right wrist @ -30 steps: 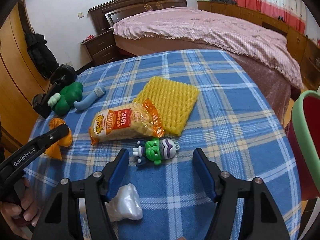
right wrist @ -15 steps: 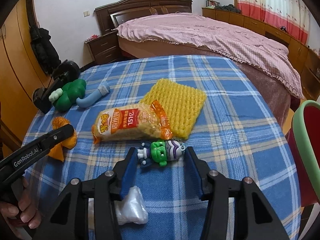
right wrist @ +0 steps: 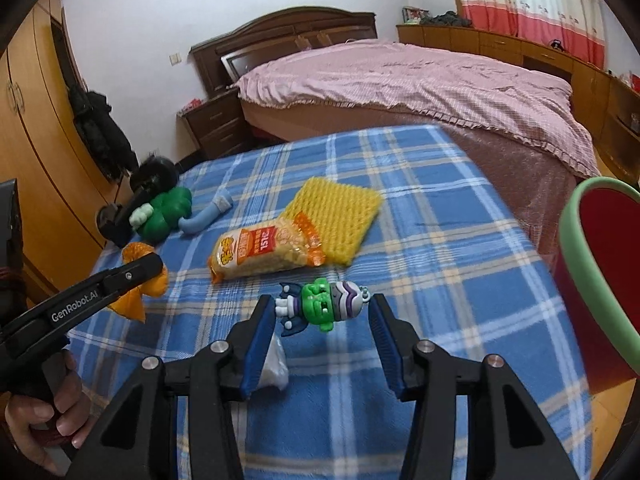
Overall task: Collect trash
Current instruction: 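Grasp green toy figure with right tool while left tool holds orange wrapper, then carry the orange wrapper and green toy figure over the red bucket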
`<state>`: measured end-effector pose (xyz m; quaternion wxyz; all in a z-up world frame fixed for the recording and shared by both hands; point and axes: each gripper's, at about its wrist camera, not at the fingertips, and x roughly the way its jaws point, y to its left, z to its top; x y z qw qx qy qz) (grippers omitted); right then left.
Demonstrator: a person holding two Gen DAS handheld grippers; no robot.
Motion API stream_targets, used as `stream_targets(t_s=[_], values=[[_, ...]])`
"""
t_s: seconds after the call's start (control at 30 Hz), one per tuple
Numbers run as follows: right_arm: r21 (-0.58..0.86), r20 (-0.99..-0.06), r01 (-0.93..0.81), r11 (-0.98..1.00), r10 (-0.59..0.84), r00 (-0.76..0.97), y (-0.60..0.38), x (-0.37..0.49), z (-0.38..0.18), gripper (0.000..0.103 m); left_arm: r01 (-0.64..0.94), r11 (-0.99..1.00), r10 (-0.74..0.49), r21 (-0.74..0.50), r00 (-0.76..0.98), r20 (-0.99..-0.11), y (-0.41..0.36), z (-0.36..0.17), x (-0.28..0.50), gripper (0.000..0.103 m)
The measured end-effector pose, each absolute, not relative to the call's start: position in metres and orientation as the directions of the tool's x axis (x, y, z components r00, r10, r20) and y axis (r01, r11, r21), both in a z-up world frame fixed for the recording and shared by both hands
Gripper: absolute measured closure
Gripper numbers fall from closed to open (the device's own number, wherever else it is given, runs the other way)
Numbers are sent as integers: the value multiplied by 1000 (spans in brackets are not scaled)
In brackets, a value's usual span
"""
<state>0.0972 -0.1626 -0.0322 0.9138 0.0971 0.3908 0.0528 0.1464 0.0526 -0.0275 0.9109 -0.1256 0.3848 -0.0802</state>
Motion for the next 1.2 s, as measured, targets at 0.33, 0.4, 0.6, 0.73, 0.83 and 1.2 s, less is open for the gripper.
stream_targets(t_s=[0.33,0.4,0.6,0.73,0.83,1.2], values=[[257,-637,3,966,167,753,-190,64,-4,52,98,956,-259,-275,722,-641,33,1,123,69],[264,-627,8,964,165,761,-194,59,0,52,108,957,-262,-270,724,-638,27,6,119,68],[287,-603,30,957,156,782,-209,47,7,52,139,956,-277,-260,725,-631,13,14,113,69],[299,-592,51,953,144,793,-220,40,10,52,162,952,-294,-259,716,-633,4,17,111,69],[307,-587,68,949,133,798,-228,36,12,52,183,950,-306,-254,710,-634,-4,19,110,68],[335,-564,153,930,68,823,-267,16,22,52,294,926,-376,-236,678,-631,-44,31,109,69]])
